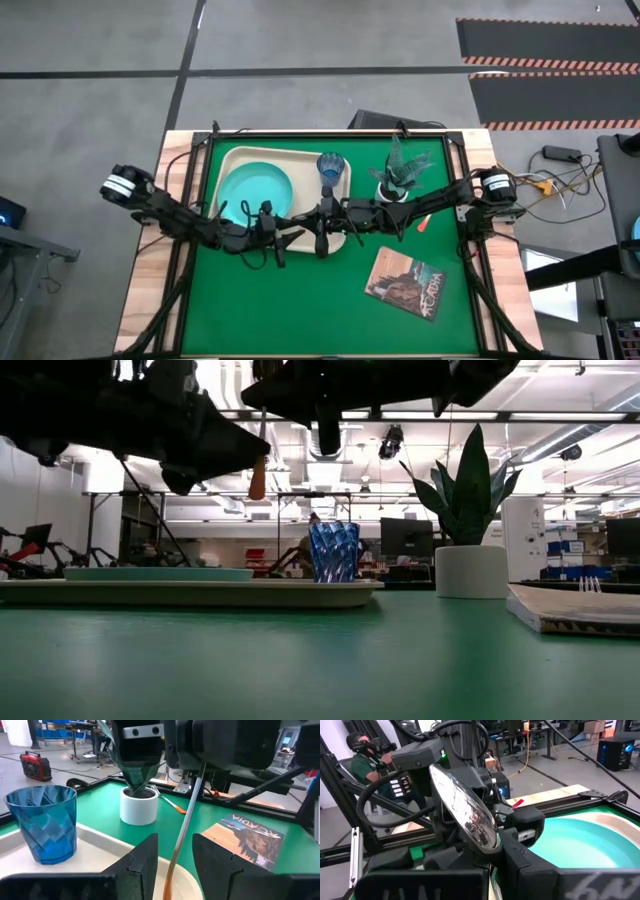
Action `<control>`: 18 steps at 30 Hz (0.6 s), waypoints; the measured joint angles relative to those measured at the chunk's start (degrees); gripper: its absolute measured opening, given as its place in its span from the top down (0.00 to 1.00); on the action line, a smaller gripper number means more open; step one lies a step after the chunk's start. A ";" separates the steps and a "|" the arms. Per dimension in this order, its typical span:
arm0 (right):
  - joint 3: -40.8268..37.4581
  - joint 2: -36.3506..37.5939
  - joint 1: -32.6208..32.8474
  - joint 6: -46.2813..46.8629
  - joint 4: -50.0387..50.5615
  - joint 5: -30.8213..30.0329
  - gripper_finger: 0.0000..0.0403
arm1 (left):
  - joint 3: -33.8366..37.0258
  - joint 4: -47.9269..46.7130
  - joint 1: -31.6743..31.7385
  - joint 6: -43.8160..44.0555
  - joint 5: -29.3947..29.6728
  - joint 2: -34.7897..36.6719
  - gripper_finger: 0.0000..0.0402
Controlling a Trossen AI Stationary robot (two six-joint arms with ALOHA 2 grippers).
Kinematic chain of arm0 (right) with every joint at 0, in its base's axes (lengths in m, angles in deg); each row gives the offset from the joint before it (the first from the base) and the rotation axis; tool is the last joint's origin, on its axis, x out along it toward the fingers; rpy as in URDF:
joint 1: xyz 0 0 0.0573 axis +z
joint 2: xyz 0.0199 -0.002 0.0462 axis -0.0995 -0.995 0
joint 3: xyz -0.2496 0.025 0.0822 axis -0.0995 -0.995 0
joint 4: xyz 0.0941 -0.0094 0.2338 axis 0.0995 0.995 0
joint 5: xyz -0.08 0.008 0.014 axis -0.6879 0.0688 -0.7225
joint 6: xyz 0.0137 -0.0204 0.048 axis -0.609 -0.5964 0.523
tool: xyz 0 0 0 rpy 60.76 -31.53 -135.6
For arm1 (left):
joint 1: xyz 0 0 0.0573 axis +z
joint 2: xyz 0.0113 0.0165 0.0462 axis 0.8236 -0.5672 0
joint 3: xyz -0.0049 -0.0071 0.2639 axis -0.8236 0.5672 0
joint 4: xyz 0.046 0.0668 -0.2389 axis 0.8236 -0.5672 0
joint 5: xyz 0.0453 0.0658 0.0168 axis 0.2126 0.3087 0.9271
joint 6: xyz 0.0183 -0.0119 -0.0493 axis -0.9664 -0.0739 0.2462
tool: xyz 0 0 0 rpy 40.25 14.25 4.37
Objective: Pick and place plate/cup/fork/spoon on tray
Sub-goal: Put the orange spoon on the gray serving tray
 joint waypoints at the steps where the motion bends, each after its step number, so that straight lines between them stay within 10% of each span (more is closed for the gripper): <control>1: 0.00 0.01 0.00 0.00 0.00 0.00 0.98 | -0.24 -0.01 0.10 -0.02 -0.06 -0.49 0.73; 18: -0.02 0.87 -0.12 0.67 2.54 -0.09 0.91 | -2.23 -0.22 0.31 6.64 -3.45 -2.94 0.99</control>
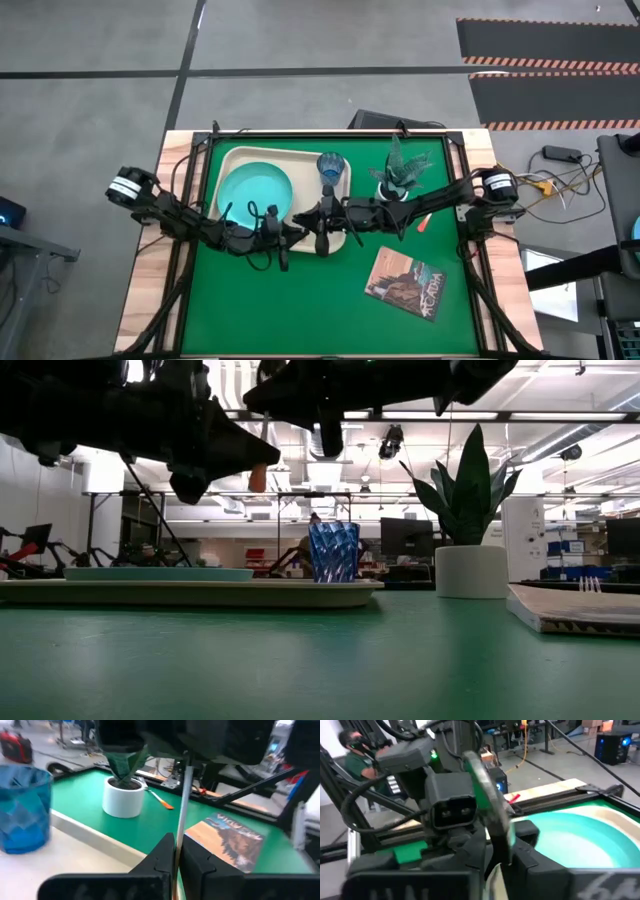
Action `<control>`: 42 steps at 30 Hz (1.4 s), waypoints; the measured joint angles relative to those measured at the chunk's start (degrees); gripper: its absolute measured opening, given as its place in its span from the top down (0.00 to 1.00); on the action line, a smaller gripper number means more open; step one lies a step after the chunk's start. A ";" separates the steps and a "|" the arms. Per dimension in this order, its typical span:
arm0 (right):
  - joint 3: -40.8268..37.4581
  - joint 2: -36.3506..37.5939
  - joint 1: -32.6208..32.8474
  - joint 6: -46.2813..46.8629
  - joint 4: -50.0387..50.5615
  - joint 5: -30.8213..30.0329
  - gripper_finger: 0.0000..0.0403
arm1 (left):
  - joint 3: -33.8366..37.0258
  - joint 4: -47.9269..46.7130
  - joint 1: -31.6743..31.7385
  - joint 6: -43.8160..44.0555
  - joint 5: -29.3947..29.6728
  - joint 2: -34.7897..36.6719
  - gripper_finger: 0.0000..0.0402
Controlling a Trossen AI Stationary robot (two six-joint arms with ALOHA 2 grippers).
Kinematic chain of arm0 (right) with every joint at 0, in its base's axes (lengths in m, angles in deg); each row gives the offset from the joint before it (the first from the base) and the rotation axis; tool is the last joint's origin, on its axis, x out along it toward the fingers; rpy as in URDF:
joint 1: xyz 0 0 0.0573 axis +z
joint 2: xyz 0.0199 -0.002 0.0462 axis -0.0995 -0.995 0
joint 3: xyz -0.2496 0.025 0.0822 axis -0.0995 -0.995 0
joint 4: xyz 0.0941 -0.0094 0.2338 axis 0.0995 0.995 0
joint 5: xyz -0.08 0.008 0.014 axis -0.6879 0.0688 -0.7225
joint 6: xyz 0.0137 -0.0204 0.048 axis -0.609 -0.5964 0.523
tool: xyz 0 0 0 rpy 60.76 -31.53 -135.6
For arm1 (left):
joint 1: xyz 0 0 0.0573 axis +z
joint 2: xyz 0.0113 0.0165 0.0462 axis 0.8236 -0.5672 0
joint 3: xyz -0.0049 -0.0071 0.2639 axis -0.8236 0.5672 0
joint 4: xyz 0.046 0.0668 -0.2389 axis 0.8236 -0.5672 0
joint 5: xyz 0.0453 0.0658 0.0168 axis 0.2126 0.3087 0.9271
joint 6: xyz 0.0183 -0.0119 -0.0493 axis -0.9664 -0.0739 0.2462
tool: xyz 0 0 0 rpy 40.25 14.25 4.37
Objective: Pick and place plate/cup/fork/spoon on tray
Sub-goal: Put the orange spoon on the gray serving tray
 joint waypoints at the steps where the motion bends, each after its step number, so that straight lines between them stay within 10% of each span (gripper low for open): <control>1: -0.02 0.30 -0.10 -0.04 0.77 -0.16 0.89 | 0.00 0.01 0.00 1.20 -0.27 0.00 1.00; 15: 0.09 13.52 -0.69 -0.54 22.09 -0.08 0.61 | -0.73 -11.05 0.37 17.56 3.89 -0.06 1.00; 28: -3.62 29.51 5.01 -0.48 39.97 0.07 0.64 | -8.58 -37.47 7.68 32.94 -5.20 0.02 1.00; 42: -11.41 40.06 11.38 -4.55 37.86 -4.47 0.67 | -10.19 -34.31 13.73 49.90 -15.73 -3.78 1.00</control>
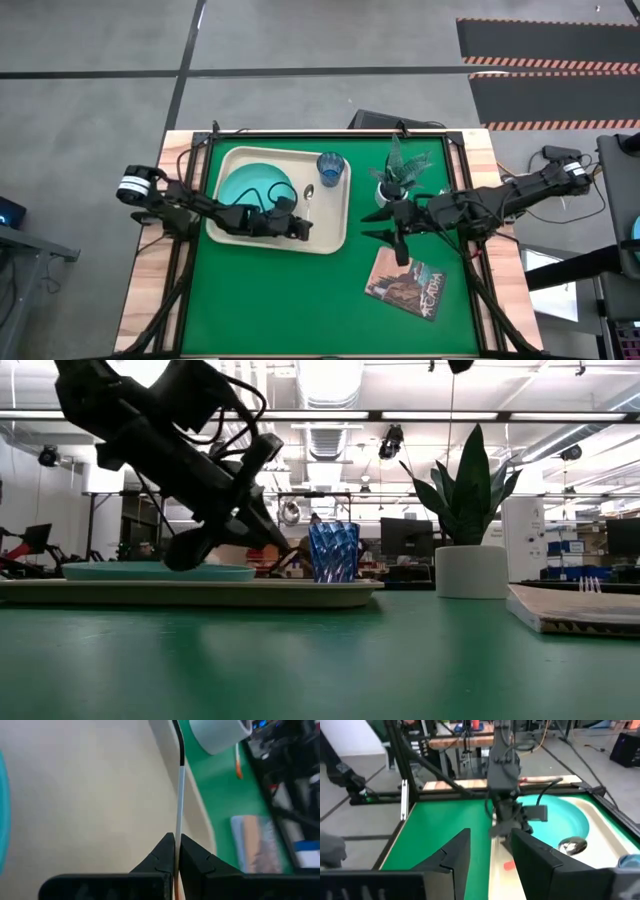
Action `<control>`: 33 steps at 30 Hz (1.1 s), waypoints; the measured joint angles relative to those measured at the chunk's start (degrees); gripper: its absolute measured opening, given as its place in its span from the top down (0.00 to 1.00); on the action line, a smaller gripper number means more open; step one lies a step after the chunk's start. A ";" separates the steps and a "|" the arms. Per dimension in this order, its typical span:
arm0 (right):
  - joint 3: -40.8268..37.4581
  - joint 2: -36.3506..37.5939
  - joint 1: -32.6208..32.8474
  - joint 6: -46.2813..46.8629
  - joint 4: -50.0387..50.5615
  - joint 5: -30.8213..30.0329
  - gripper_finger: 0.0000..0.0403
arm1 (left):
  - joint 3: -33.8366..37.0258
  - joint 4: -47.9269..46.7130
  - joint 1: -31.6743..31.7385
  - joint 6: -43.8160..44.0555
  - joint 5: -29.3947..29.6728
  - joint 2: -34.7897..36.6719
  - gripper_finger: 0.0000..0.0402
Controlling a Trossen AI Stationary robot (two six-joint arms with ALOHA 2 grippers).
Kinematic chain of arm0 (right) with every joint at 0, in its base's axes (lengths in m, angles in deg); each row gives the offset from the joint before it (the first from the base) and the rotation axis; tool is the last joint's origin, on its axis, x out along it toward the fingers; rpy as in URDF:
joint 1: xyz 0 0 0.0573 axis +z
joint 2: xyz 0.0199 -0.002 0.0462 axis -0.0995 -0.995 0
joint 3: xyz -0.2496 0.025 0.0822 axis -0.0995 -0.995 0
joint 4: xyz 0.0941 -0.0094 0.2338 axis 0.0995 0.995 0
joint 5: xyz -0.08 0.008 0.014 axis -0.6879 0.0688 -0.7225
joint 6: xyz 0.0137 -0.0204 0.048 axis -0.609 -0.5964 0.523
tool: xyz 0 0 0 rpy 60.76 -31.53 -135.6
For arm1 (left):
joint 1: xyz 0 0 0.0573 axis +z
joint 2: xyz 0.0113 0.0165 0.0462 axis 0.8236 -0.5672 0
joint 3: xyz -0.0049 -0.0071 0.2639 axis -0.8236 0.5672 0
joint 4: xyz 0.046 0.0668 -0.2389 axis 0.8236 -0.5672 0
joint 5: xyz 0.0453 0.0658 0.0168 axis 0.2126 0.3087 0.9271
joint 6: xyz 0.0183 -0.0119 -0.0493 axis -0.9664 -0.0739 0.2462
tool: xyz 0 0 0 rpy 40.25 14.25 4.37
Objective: Pick and place plate/cup/fork/spoon on tray
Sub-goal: Put the orange spoon on the gray serving tray
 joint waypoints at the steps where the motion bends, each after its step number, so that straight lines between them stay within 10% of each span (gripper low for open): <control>1: -0.72 0.53 0.05 -0.03 0.04 0.01 0.67 | 0.00 0.68 0.51 1.25 -1.20 -0.27 1.00; 9: -3.41 5.36 0.17 0.50 0.02 -0.02 0.68 | -1.41 0.77 5.12 3.73 -11.82 -1.49 1.00; 33: -4.57 7.07 0.26 0.04 0.00 -0.04 0.68 | -11.93 0.20 0.02 -0.96 -13.04 -3.06 1.00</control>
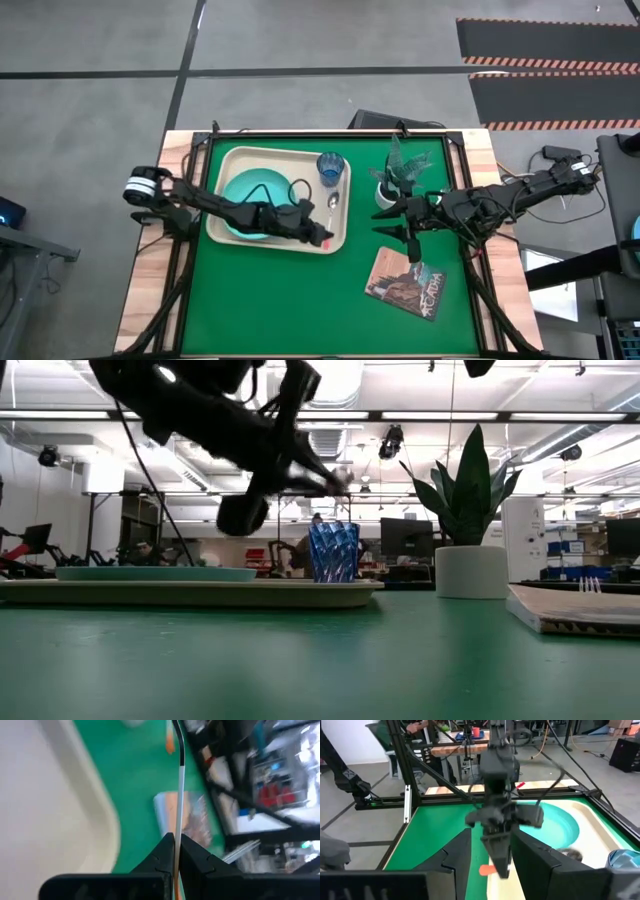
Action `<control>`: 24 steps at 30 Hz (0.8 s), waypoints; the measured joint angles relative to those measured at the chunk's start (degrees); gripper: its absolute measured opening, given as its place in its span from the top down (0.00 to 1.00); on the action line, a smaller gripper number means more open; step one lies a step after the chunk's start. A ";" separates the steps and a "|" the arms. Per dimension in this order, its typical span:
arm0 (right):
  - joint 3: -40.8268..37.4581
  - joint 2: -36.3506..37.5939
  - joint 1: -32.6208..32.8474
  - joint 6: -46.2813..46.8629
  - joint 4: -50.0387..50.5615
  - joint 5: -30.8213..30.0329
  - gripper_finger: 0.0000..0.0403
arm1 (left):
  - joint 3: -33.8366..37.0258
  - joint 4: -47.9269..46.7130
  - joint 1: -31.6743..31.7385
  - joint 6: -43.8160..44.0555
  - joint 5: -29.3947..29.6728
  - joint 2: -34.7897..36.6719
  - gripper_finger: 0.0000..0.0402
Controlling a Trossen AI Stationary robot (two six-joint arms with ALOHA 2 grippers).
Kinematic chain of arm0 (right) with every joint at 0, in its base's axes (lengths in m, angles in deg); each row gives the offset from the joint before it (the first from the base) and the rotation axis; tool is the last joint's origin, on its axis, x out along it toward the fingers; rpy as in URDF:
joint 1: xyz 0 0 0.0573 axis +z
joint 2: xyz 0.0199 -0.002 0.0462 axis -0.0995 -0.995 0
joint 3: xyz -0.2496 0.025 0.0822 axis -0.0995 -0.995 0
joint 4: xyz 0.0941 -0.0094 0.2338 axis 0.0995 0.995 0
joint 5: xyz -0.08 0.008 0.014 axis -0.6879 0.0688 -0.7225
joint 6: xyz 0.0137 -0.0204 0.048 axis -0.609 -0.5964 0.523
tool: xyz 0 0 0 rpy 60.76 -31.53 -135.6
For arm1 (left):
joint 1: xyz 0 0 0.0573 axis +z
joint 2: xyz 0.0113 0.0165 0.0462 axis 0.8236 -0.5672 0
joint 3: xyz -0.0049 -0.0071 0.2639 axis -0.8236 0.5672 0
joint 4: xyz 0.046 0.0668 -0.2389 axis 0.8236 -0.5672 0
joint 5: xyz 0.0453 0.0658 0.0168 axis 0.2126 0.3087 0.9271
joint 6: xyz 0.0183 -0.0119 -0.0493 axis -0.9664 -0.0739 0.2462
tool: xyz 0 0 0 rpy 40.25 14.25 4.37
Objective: Pick and place plate/cup/fork/spoon on tray
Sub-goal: Put the orange spoon on the gray serving tray
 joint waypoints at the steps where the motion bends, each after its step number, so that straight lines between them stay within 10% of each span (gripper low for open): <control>1: 0.00 -0.03 0.00 0.01 -0.01 -0.01 0.68 | -0.05 0.21 -0.05 -0.02 -0.36 -0.98 1.00; 24: -0.09 -0.34 0.11 0.42 0.51 0.01 0.68 | 3.94 -8.08 5.79 -10.22 -1.80 0.12 1.00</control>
